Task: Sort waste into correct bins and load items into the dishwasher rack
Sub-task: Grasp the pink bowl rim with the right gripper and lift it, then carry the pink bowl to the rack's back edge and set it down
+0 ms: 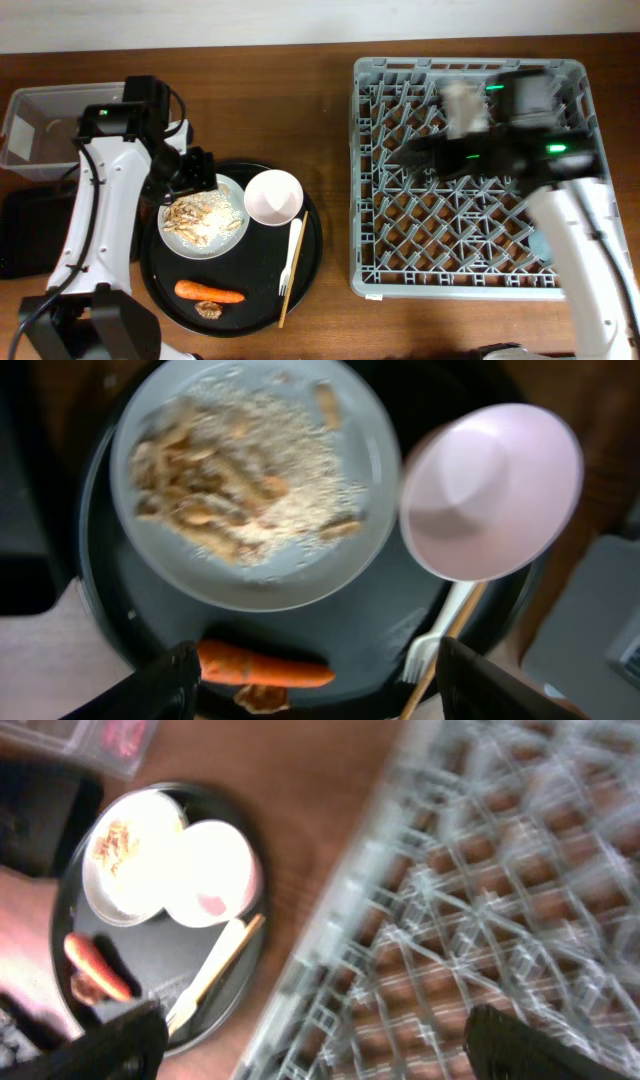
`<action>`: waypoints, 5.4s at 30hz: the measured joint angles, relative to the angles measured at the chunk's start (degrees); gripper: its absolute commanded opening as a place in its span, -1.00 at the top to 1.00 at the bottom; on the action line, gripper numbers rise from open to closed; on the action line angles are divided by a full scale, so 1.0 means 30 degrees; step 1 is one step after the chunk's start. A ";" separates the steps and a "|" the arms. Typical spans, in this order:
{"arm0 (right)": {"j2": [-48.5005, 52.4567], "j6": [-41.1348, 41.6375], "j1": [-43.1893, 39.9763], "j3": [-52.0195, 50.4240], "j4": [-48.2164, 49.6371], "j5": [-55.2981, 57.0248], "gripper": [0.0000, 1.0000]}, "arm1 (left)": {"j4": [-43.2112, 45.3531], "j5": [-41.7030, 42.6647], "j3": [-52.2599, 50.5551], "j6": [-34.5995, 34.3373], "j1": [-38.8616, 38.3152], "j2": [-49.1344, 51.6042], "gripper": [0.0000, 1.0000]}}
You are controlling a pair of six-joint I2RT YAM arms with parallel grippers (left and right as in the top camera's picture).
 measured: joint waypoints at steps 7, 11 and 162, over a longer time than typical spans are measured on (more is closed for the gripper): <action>0.4124 0.1501 0.8211 0.0058 0.4546 0.4255 -0.86 | -0.0262 -0.0787 0.0000 -0.1166 0.3169 0.0000 -0.67; 0.7934 0.3483 0.9020 0.0066 0.6834 0.5209 -0.71 | -0.0233 -0.0787 0.0000 -0.1260 0.3279 0.0000 -0.68; 1.1774 0.9573 -0.2448 0.3876 -0.0379 2.9274 0.81 | 0.0780 -0.0634 0.0000 -0.1319 0.3271 0.0000 -0.90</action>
